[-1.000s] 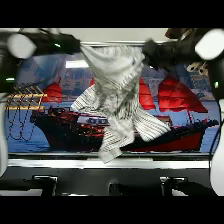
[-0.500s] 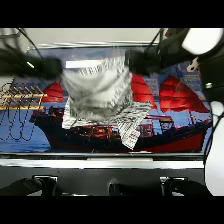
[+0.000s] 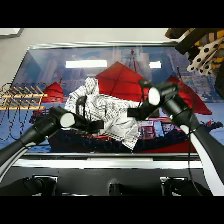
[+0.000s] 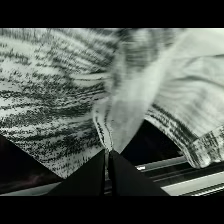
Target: Fold the clothes and pants, and hang the long-sleeved shirts on hangers.
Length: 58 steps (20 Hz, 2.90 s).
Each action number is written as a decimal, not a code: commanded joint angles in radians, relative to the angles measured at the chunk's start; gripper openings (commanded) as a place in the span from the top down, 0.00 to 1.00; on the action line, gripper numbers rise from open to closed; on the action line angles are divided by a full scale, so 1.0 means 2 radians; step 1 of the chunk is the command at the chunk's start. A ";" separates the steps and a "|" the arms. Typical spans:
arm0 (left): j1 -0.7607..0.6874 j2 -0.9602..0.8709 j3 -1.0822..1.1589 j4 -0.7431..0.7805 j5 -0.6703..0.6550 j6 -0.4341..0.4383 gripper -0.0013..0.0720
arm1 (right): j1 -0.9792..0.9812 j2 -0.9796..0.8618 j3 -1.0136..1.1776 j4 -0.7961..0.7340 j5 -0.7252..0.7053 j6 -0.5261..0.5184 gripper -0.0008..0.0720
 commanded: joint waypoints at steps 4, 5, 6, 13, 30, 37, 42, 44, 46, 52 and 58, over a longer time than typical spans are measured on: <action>0.077 -0.003 0.014 -0.037 0.008 0.130 0.21 | 0.001 0.005 -0.087 0.025 -0.071 0.021 0.95; 0.106 -0.004 0.042 -0.037 -0.011 0.159 0.21 | 0.001 0.005 -0.087 0.025 -0.071 0.023 0.95; 0.129 -0.006 0.067 -0.037 -0.026 0.187 0.21 | 0.001 0.005 -0.087 0.025 -0.070 0.023 0.95; 0.094 -0.085 0.160 -0.044 -0.115 0.353 0.21 | 0.001 0.005 -0.087 0.026 -0.062 0.044 0.95; 0.051 -0.168 0.200 -0.017 -0.039 0.336 0.96 | -0.010 0.005 -0.068 0.018 -0.018 0.053 0.95; 0.083 -0.159 0.578 0.221 -0.119 0.233 0.96 | -0.113 0.001 0.305 -0.039 0.047 -0.044 0.95; 0.081 -0.027 0.545 0.231 -0.082 0.175 0.96 | -0.097 0.025 0.490 0.037 -0.019 -0.103 0.95; 0.081 0.035 0.513 0.231 -0.062 0.147 0.96 | -0.082 0.056 0.485 0.073 -0.065 -0.111 0.95; 0.081 0.078 0.512 0.231 -0.062 0.136 0.96 | -0.051 0.080 0.484 0.081 -0.103 -0.139 0.95; 0.081 0.119 0.506 0.231 -0.163 0.076 0.96 | -0.008 0.092 0.453 0.068 -0.108 -0.133 0.95; 0.080 0.092 0.345 0.209 -0.236 -0.020 0.96 | -0.008 0.053 0.327 0.010 0.037 -0.088 0.95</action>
